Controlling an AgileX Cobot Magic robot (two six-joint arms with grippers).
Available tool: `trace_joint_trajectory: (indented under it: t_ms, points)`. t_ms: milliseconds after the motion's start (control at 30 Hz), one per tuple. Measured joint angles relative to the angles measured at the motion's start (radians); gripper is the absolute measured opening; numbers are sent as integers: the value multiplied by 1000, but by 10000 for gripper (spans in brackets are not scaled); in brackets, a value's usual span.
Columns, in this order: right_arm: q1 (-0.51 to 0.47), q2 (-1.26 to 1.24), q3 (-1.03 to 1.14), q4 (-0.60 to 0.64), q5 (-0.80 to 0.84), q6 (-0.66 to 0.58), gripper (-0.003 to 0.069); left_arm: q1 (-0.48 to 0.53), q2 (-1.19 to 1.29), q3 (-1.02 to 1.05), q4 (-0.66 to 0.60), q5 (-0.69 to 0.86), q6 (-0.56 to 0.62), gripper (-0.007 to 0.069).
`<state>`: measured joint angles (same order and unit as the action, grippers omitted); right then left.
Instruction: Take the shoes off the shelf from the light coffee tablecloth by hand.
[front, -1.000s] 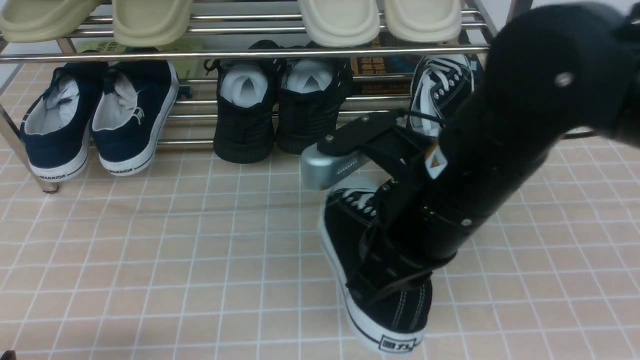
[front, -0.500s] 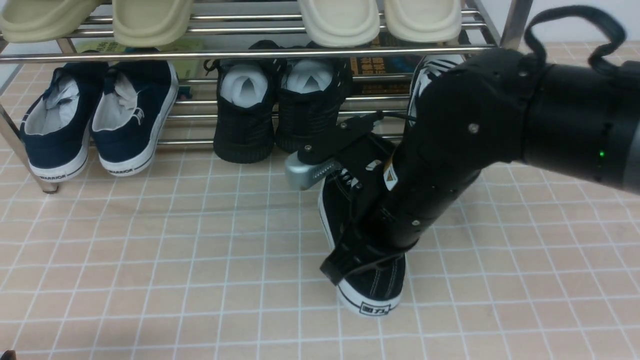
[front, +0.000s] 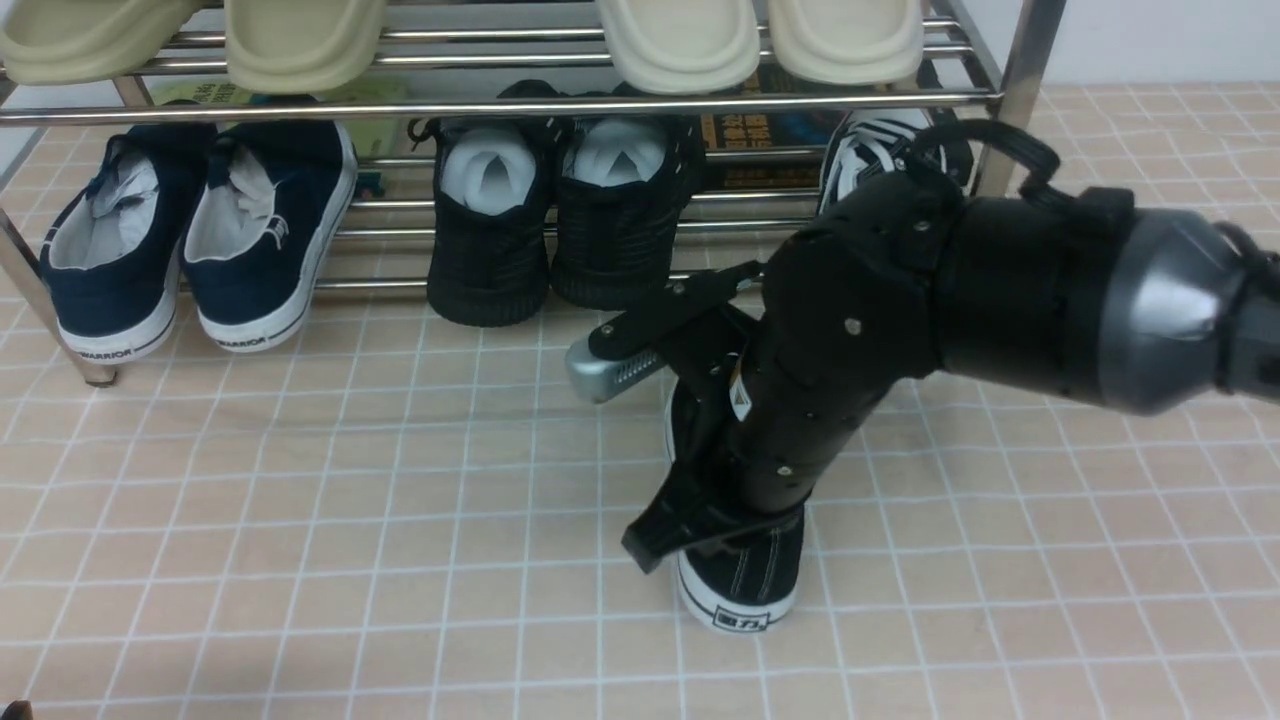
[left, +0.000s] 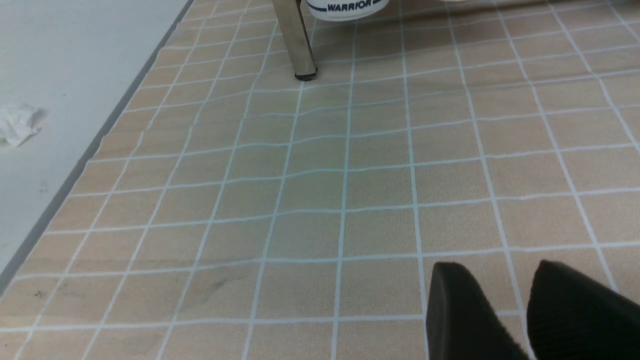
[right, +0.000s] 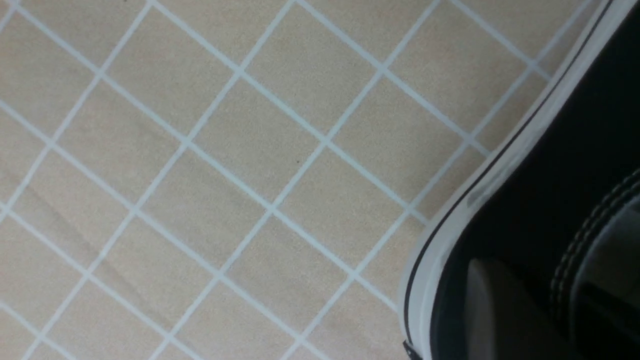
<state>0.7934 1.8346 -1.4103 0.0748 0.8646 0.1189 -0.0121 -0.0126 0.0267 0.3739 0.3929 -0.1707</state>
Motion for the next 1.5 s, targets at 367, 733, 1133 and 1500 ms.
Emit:
trace_joint_trajectory:
  t_ms: [367,733,1133,1500]
  points:
    - [0,-17,-67,-21,104,0,354,0,0,0,1,0,0,240]
    - [-32,-54,-215,-168,152,15,-15,0,0,0,1,0,0,240]
    - [-243,-57,-229,-134,108,139,10,0,0,0,1,0,0,240]
    - [-289,-57,-229,-131,-52,187,325,0,0,0,1,0,0,239]
